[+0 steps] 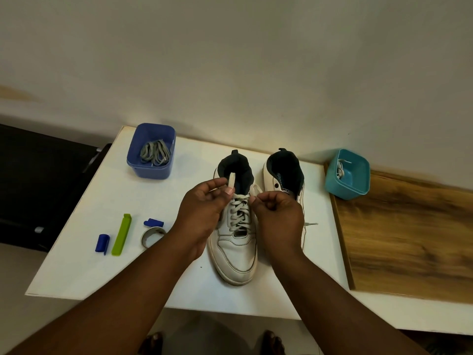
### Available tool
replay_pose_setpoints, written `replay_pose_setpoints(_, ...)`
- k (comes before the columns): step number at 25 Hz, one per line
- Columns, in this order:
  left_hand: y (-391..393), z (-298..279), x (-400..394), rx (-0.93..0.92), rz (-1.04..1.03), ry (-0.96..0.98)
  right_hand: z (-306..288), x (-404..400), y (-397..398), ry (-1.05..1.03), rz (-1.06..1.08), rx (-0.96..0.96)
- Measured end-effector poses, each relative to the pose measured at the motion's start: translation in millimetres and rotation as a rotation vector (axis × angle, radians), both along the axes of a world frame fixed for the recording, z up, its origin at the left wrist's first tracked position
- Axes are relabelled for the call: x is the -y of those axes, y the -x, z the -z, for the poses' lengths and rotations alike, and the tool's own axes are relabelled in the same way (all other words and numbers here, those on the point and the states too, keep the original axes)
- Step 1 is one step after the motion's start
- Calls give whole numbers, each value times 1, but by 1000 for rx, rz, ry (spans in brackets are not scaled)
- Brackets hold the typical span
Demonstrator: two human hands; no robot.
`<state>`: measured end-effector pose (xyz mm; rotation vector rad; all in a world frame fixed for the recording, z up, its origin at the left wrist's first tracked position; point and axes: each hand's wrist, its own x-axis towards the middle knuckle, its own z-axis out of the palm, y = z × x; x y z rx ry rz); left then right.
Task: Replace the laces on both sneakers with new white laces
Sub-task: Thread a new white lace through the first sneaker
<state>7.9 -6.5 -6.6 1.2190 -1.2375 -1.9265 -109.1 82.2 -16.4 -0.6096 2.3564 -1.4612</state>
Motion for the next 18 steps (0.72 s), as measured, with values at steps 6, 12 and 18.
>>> replay_pose_setpoints(6, 2, 2, -2, 18, 68, 95, 0, -3, 3, -53, -55, 52)
replay_pose_setpoints(12, 2, 1, -1, 26, 107, 149, 6, 6, -3, 98, -83, 47)
replay_pose_setpoints(18, 1, 2, -1, -16, 111, 93, 8, 6, 4, 90, -46, 113)
